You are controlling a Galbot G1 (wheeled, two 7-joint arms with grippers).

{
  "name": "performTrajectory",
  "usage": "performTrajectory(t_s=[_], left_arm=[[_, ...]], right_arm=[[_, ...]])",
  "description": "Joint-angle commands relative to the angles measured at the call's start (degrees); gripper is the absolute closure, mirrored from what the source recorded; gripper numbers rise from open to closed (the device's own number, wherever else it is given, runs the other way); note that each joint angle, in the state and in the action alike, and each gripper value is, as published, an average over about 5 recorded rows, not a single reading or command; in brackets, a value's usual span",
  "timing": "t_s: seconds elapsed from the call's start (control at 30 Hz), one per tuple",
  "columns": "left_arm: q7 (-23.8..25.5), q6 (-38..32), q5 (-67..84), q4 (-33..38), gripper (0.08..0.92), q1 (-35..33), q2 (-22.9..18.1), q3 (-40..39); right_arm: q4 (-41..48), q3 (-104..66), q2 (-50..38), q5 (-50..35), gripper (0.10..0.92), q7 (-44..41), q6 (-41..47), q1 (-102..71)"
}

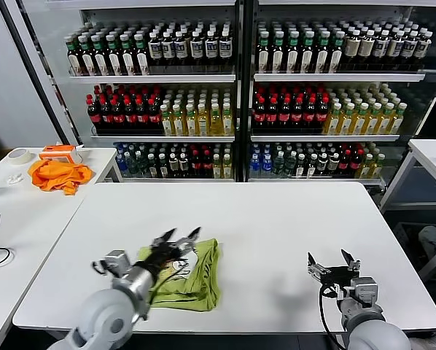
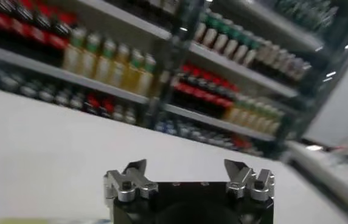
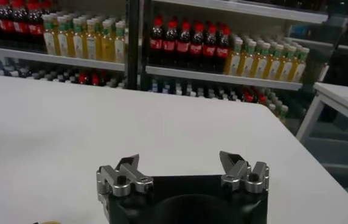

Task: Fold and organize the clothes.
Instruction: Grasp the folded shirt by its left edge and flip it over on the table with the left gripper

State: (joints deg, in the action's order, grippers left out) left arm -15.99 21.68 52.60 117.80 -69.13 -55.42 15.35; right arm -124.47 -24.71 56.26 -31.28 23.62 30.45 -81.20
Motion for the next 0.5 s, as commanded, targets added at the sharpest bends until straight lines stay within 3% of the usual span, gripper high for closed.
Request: performTrajectory(t_s=[0.03, 0.27, 0.5], left_arm=[[-1.45, 1.7, -16.35, -3.57, 0.182, -15.7, 5.94, 11.09], [-2.66, 1.23, -16.95, -6.93, 0.177, -15.35, 2.49, 9.12], [-1.18, -0.07, -15.83, -8.58, 0.177, -13.63, 3.13, 9.61]], right_arm=[[0.84, 3.61, 0.26, 0.03, 0.203, -0.31, -0.07, 4.01], [1.44, 4.43, -0.01, 0.28, 0.203, -0.44, -0.29, 4.79], [1.09, 3.63, -0.2, 0.29, 0.203, -0.44, -0.35, 4.09]])
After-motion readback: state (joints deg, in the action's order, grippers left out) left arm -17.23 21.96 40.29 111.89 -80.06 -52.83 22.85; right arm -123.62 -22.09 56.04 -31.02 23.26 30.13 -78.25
